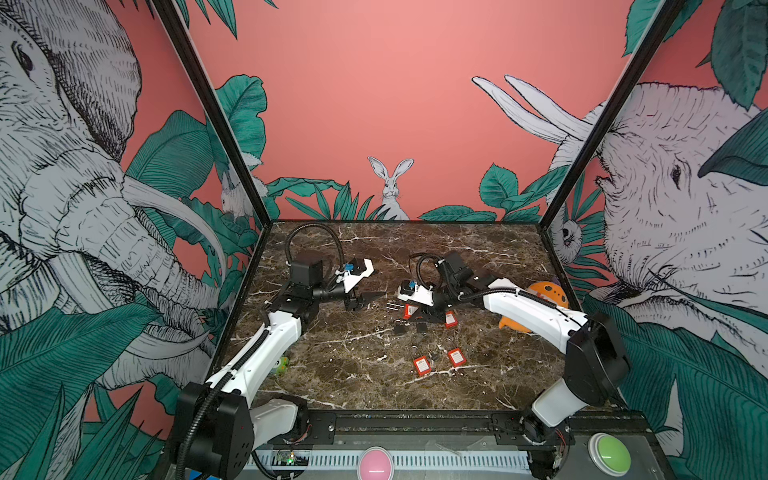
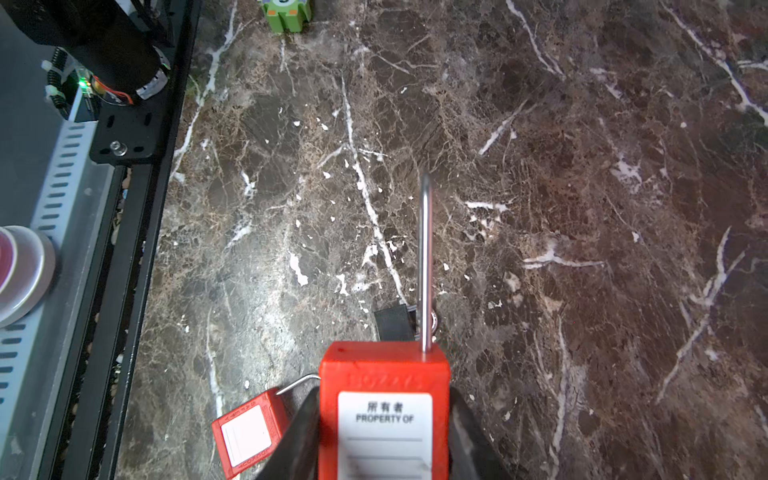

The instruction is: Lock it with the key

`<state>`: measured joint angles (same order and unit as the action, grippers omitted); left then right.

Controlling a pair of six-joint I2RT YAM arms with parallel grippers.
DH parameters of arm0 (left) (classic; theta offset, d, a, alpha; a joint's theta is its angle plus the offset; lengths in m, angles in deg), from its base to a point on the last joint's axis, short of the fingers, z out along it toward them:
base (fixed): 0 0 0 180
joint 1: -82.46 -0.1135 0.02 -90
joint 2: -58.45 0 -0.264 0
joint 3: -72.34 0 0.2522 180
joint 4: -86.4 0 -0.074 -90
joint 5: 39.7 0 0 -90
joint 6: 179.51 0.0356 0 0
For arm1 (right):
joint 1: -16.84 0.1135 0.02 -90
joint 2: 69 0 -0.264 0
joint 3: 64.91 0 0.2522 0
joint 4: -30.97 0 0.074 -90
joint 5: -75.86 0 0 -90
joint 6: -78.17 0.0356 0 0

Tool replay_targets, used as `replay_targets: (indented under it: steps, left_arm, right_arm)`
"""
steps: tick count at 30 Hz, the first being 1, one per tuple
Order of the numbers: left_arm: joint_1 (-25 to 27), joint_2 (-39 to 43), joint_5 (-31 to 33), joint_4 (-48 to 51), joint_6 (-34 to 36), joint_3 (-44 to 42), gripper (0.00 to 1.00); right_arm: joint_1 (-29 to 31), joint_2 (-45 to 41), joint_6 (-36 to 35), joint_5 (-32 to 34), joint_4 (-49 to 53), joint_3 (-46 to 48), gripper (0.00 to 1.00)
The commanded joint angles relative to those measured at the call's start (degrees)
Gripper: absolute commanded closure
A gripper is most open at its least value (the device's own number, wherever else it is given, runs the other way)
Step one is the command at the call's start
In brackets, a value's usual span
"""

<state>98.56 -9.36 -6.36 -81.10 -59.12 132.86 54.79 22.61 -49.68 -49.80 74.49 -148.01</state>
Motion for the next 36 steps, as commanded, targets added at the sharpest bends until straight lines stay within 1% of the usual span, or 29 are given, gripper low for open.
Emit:
replay_targets:
  steps: [1, 3, 4, 15, 19, 24, 27, 30, 34, 36]
  left_arm:
    - [0.73, -0.77, -4.41, 6.35, 7.89, 1.70, 0.43]
    - [1.19, -2.00, -5.03, 9.76, 10.68, 2.27, 0.49]
    - [1.43, -2.43, -5.09, 11.24, 12.04, 2.45, 0.50]
    - [4.68, -6.07, -4.56, 13.99, 15.03, 1.98, 0.54]
    - [5.49, -7.32, -3.01, 14.54, 15.20, 2.46, 0.61]
    - [6.22, -8.30, -3.21, 15.46, 15.55, 3.59, 0.68]
    - [6.40, -8.57, -3.54, 15.85, 15.84, 3.83, 0.75]
    - [6.48, -8.81, -4.11, 15.80, 15.75, 4.11, 0.78]
    - [6.76, -9.43, -5.03, 16.10, 15.64, 4.49, 0.86]
    - [7.01, -9.75, -5.44, 16.11, 15.40, 4.77, 0.89]
  right_arm:
    - [-0.38, -2.49, -2.36, -2.68, 0.83, -0.29, 0.87]
    - [-0.43, -3.31, -2.66, -2.23, 0.87, -0.25, 0.87]
    - [-0.43, -3.67, -2.67, -2.10, 0.66, -0.12, 0.87]
    - [-0.43, -7.12, -3.29, -1.21, -0.84, 1.14, 0.88]
    - [-0.43, -7.85, -3.29, -1.26, -0.98, 1.44, 0.88]
    - [-0.45, -8.41, -3.20, -1.25, -1.23, 1.50, 0.88]
    - [-0.43, -8.56, -3.38, -1.25, -1.15, 1.58, 0.88]
    - [-0.43, -8.33, -3.77, -0.91, -0.65, 1.52, 0.88]
    - [-0.42, -8.20, -4.32, -0.46, -0.21, 1.25, 0.87]
    - [-0.38, -8.16, -4.52, -0.37, -0.21, 1.24, 0.87]
